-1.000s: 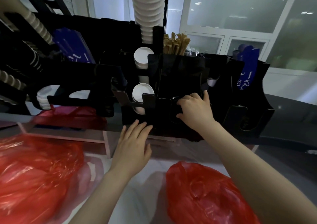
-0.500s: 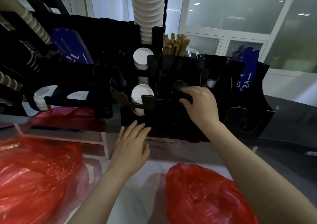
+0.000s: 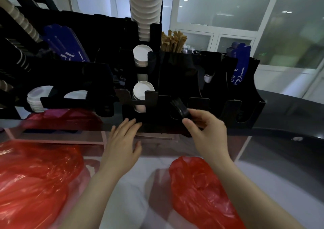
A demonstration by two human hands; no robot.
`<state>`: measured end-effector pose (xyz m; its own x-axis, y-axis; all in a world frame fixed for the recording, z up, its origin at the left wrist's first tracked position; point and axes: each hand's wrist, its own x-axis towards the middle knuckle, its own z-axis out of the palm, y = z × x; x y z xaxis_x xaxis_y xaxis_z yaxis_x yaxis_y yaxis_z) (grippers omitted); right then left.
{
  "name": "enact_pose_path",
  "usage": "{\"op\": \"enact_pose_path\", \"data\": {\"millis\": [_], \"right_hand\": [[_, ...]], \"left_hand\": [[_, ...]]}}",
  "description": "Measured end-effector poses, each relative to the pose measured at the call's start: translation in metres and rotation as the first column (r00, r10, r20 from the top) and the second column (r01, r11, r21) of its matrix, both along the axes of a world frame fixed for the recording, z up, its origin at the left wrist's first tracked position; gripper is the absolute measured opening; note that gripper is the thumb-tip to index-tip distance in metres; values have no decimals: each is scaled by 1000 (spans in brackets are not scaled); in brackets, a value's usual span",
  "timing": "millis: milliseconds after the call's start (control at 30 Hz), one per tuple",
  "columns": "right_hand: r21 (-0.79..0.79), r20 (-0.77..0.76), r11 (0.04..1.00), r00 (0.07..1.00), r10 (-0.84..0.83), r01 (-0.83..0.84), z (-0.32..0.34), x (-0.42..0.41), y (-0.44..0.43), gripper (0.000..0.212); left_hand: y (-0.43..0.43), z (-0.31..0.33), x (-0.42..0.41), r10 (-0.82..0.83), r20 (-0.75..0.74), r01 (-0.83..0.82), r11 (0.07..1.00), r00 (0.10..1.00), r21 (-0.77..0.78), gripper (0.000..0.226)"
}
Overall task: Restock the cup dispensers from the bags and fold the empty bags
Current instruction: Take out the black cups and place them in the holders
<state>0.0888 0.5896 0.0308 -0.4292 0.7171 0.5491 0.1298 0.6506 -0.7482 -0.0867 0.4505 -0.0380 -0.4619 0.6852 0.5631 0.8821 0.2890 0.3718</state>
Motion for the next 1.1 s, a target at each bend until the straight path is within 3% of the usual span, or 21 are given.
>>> {"op": "enact_pose_path", "data": {"millis": [200, 367, 467, 633, 733, 867, 1100], "right_hand": [[-24, 319, 975, 923, 215, -219, -21, -17, -39, 23], [100, 259, 948, 928, 267, -301, -18, -70, -82, 27], [133, 147, 945, 949, 279, -299, -16, -108, -104, 31], [385, 82, 912, 990, 115, -138, -5, -169, -117, 33], [461, 215, 885, 976, -47, -59, 0, -199, -110, 36], [477, 429, 879, 875, -224, -9, 1, -220, -100, 32], [540, 509, 841, 804, -308, -20, -6, -231, -101, 17]], "left_hand": [[-40, -9, -20, 24, 63, -20, 998, 998, -57, 71], [-82, -5, -43, 94, 93, -86, 993, 991, -79, 70], [-106, -2, -60, 118, 82, -110, 989, 990, -103, 72], [-138, 7, -86, 150, 76, -145, 987, 986, -68, 70], [-150, 12, -95, 149, 72, -147, 989, 986, -28, 66], [-159, 14, -102, 139, 87, -138, 990, 986, -15, 64], [-172, 9, -107, 131, 98, -128, 991, 987, -32, 62]]}}
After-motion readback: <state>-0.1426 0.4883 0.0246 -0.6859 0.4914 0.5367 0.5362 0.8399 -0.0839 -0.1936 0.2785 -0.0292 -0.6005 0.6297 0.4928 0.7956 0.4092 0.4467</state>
